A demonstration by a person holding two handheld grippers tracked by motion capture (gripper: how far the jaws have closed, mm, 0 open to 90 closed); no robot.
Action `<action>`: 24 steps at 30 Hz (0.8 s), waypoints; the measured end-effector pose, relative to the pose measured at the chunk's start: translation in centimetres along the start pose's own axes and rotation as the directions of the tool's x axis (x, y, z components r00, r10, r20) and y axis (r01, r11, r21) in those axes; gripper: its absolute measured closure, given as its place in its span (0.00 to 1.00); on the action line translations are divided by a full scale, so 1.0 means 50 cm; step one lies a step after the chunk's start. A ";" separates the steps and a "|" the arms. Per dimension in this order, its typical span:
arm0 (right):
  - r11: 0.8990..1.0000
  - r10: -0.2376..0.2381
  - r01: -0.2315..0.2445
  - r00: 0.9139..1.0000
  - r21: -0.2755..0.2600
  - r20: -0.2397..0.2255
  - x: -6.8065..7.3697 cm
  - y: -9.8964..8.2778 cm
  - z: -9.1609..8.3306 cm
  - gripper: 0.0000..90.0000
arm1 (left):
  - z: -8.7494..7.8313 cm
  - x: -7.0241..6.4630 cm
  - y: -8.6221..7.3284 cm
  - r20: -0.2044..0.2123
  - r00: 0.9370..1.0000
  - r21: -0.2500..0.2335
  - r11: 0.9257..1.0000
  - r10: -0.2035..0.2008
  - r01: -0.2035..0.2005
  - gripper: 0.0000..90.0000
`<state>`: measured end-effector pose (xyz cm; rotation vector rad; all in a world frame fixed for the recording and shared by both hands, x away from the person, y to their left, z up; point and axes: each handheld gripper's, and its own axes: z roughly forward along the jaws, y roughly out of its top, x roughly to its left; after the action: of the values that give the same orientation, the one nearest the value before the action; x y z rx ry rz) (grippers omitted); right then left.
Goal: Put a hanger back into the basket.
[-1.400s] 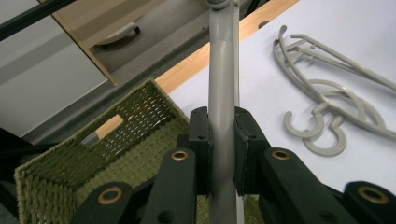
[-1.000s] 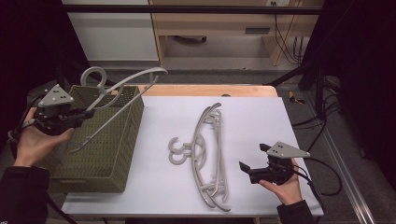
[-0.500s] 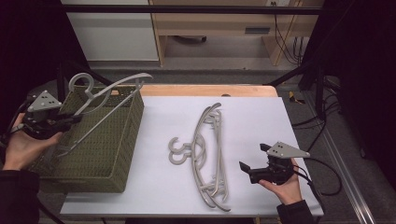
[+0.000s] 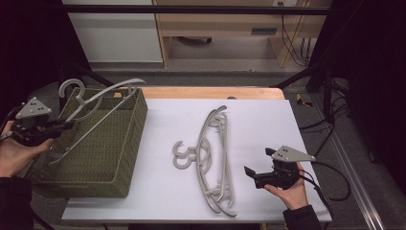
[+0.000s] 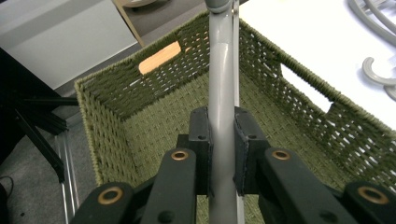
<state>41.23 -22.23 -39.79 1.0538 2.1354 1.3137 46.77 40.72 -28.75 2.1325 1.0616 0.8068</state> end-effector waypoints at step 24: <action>1.000 -0.005 0.005 1.000 0.010 -0.002 0.000 -0.002 0.004 0.02 | 0.034 0.022 -0.059 -0.026 1.000 0.070 0.997 -0.015 0.017 0.88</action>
<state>41.33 -22.15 -39.95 1.0505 2.1468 1.3031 47.23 42.65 -31.75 2.1749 1.1337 0.8017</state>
